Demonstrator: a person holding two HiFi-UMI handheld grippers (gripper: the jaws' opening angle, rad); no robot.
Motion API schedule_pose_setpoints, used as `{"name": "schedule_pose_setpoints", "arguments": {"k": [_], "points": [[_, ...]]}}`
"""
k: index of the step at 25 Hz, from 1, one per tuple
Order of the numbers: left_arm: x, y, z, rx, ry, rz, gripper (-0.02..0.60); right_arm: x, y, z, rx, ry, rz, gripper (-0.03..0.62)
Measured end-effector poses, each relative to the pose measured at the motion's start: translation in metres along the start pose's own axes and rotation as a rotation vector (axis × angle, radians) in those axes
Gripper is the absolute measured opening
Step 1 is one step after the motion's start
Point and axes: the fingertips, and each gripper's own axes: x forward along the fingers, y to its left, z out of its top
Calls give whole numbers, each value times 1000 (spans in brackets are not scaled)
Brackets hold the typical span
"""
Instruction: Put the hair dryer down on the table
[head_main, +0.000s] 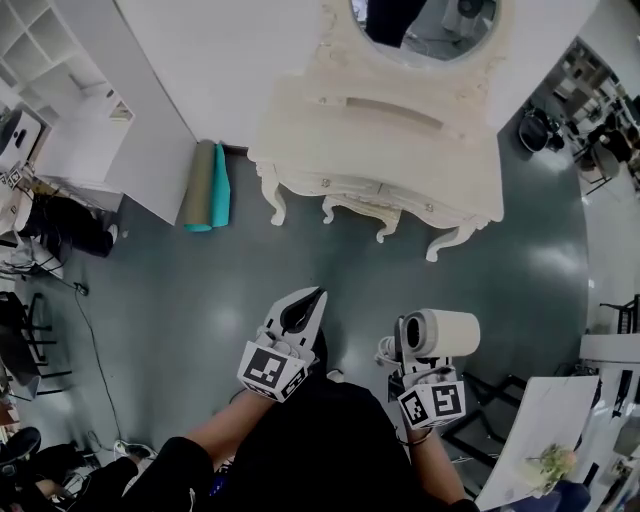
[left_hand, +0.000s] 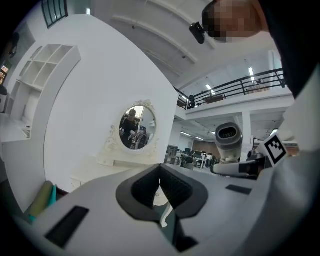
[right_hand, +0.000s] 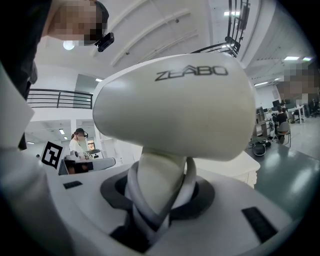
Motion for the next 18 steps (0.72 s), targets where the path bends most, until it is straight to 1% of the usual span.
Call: {"name": "schedule_pose_setpoints", "arguments": {"k": [2,5,7,9,13,18], "points": [[15,8,5,23,-3,-17,14,23,-3,6,-7,11,-1,163],[41,17,9,48,27,-41,14,54,-8,15,-27,31,3,164],[56,25,14,37,28,-65,14,72,-11,21,-24,38,-5,163],[66,36,21,15,7,-92,14,88,-13,25,-11,42,-13,163],[78,66,34,43,-11,-116,14,119,-11,26,-5,51,-24,163],[93,94,42,39,-20,-137,14,153,-13,25,4,77,-34,163]]}}
